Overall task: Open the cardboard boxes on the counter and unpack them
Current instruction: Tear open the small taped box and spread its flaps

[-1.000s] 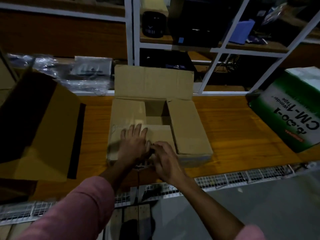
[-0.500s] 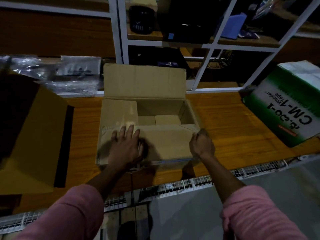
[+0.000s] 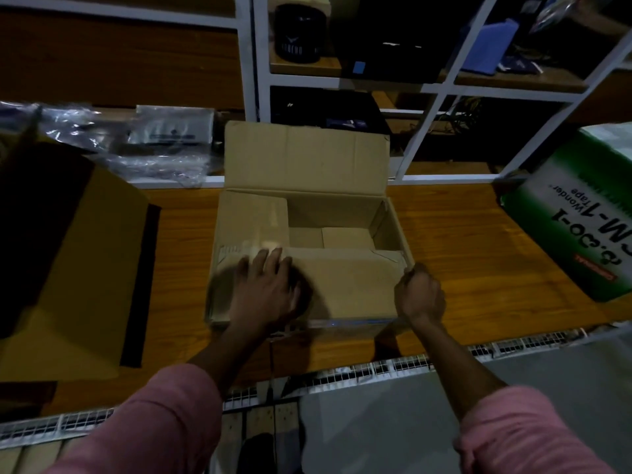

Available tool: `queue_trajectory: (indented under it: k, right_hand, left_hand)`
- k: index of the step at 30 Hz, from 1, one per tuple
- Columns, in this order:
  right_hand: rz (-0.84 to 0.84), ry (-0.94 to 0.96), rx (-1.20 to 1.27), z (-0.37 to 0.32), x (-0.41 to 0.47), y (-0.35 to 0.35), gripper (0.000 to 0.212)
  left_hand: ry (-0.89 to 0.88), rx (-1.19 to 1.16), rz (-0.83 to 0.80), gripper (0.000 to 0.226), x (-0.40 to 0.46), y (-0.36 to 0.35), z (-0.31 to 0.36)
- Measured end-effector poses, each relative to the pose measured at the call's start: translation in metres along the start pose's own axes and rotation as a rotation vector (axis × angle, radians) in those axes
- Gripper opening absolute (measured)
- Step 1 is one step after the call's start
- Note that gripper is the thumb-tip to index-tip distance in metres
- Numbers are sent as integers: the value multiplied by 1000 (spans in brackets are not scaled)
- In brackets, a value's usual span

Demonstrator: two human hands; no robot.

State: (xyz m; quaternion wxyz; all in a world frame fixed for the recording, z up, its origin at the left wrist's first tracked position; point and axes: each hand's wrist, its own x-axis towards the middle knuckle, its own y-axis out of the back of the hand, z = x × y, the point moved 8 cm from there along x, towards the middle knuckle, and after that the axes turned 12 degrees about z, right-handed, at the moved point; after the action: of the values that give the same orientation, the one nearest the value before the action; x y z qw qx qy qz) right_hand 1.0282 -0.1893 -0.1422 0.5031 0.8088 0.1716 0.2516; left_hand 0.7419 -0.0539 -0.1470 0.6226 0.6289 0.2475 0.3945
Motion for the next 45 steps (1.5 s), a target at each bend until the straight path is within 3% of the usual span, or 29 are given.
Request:
queue_trajectory:
  k: [4, 7, 9, 13, 18, 20, 24, 27, 29, 31, 35, 38, 41, 45]
  right_hand:
    - [33, 373, -54, -42, -11, -5, 29]
    - [-119, 566, 95, -99, -34, -20, 41]
    - [-219, 660, 47, -132, -44, -31, 51]
    - [-321, 659, -54, -173, -30, -25, 52]
    - [-110, 598, 26, -204, 10, 58, 49]
    - [-159, 547, 93, -202, 15, 86, 43]
    - [-705, 473, -45, -174, -14, 77, 21]
    - [-887, 540, -182, -147, -54, 62, 23]
    - [-924, 513, -126, -131, -80, 51, 30]
    - [-919, 483, -36, -113, -99, 35, 30]
    - [-796, 518, -81, -90, -111, 18, 48]
    - [-676, 572, -102, -88, -114, 13, 40]
    - [-526, 607, -114, -88, -115, 8, 34]
    - [-512, 594, -185, -87, -113, 0, 37]
  left_hand:
    - [0, -26, -24, 77, 5, 2, 1]
    - [-20, -66, -9, 78, 9, 8, 5]
    - [-17, -80, -4, 83, 8, 12, 6]
    - [91, -65, -36, 76, 19, 19, -3]
    - [96, 15, 154, 58, 54, 110, 9]
    - [54, -66, 161, 46, 57, 142, 20]
    - [-108, -77, -232, 33, 41, 131, 56]
    - [-161, -309, -442, 32, 13, 106, 89]
    - [-147, -360, -509, 31, -9, 83, 104]
    - [-168, -270, -491, 34, -31, 54, 112]
    - [-204, -230, -248, 37, -51, 18, 94]
    - [-157, -262, -259, 27, -56, 3, 78]
    - [-228, -329, -171, 43, -51, 12, 90]
    - [-165, -519, -330, 63, -39, 17, 103]
